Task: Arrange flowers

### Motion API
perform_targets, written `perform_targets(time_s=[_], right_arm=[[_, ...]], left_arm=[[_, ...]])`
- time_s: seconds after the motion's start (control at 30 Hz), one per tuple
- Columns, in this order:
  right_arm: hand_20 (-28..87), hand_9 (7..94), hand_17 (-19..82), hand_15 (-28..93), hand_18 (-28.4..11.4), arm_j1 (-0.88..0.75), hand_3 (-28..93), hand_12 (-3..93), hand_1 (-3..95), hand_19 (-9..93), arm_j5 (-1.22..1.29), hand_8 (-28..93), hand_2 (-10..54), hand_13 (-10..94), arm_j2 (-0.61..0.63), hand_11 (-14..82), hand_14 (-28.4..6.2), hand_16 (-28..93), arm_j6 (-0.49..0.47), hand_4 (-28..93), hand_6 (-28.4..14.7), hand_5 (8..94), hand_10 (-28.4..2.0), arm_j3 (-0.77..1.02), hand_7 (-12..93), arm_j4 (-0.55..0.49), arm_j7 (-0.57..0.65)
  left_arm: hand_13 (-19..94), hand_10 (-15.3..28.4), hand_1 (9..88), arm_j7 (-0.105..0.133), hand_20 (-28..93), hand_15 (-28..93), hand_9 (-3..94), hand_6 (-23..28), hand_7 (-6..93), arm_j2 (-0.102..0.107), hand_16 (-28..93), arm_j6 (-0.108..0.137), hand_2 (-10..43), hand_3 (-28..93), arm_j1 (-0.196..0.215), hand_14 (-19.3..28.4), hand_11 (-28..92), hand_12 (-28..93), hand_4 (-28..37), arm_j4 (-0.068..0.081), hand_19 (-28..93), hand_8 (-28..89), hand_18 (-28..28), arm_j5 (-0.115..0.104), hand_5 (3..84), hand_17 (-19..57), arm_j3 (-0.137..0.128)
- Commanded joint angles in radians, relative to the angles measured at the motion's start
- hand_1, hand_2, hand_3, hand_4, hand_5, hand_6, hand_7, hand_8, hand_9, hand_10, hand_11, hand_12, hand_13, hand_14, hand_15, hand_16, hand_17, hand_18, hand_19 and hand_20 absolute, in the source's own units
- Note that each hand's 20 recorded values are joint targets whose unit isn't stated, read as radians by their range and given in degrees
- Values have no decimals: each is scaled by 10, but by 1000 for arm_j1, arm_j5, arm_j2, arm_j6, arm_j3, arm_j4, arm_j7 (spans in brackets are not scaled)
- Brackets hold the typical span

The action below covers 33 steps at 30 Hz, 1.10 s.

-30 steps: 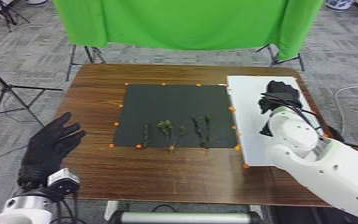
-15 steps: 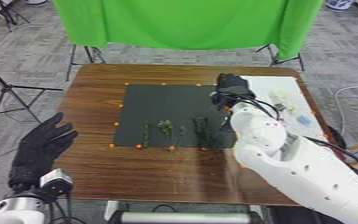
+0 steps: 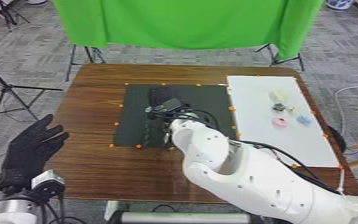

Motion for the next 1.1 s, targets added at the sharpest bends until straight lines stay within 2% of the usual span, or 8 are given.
perform_targets(time_s=[0.03, 0.1, 0.3, 0.37, 0.73, 0.9, 1.03, 1.1], right_arm=[[467, 861, 372, 693, -236, 42, 826, 336, 510, 932, 7, 0, -95, 725, -99, 201, -91, 194, 26, -283, 8, 822, -117, -73, 264, 84, 5], [467, 860, 372, 696, -236, 88, 825, 338, 508, 932, 50, 0, -95, 725, -101, 206, -92, 192, 59, -283, 9, 822, -116, -119, 264, 105, 38], [469, 857, 371, 705, -235, 159, 825, 340, 505, 932, 98, 0, -95, 723, -116, 219, -93, 187, 94, -283, 10, 821, -114, -193, 265, 168, 100], [468, 856, 371, 707, -235, 156, 825, 341, 504, 932, 99, -1, -95, 723, -117, 222, -94, 185, 83, -283, 10, 820, -112, -188, 265, 179, 100], [471, 819, 358, 739, -232, 144, 815, 317, 471, 932, 109, -12, -95, 699, -124, 275, -101, 154, 63, -283, -3, 785, -117, -186, 276, 210, 111], [473, 797, 354, 751, -230, 137, 807, 281, 452, 932, 109, -19, -95, 689, -136, 324, -104, 140, 54, -283, -7, 773, -122, -181, 284, 206, 112], [474, 785, 351, 755, -231, 131, 804, 255, 437, 932, 106, -22, -95, 686, -139, 355, -104, 136, 44, -283, -11, 764, -125, -176, 289, 203, 111], [475, 778, 348, 757, -231, 125, 803, 251, 432, 932, 110, -23, -95, 684, -141, 364, -105, 135, 32, -283, -13, 758, -126, -166, 290, 201, 110]], left_arm=[[254, 207, 248, -8, -64, 497, 346, 98, 150, 16, -102, -10, 86, 806, -52, 266, 296, 90, -208, 23, 622, -106, 229, -1, 358, -80, 14], [254, 207, 249, -7, -64, 497, 346, 98, 150, 38, -102, -13, 86, 806, -83, 266, 296, 90, -209, 32, 622, -106, 229, 4, 359, -80, 26], [254, 207, 249, -11, -64, 498, 346, 98, 150, 57, -103, -20, 85, 806, -119, 265, 297, 90, -207, 43, 622, -106, 229, 4, 359, -80, 36], [254, 207, 249, -3, -65, 498, 346, 98, 150, 65, -103, -14, 85, 806, -121, 265, 297, 90, -208, 46, 622, -106, 229, 1, 359, -80, 43], [254, 208, 250, -1, -66, 498, 346, 99, 150, 63, -103, -27, 85, 806, -126, 265, 297, 89, -208, 51, 623, -106, 229, 1, 359, -80, 39], [254, 207, 250, -17, -66, 498, 346, 98, 151, 68, -103, -38, 85, 806, -146, 265, 297, 89, -209, 54, 623, -106, 229, 7, 359, -80, 45], [254, 207, 250, -24, -66, 499, 345, 99, 151, 73, -103, -47, 86, 805, -158, 265, 298, 90, -209, 59, 623, -106, 229, 8, 359, -80, 48], [254, 207, 249, -23, -67, 499, 345, 99, 151, 77, -103, -44, 86, 806, -160, 265, 298, 90, -208, 60, 623, -106, 229, 7, 358, -80, 51]])
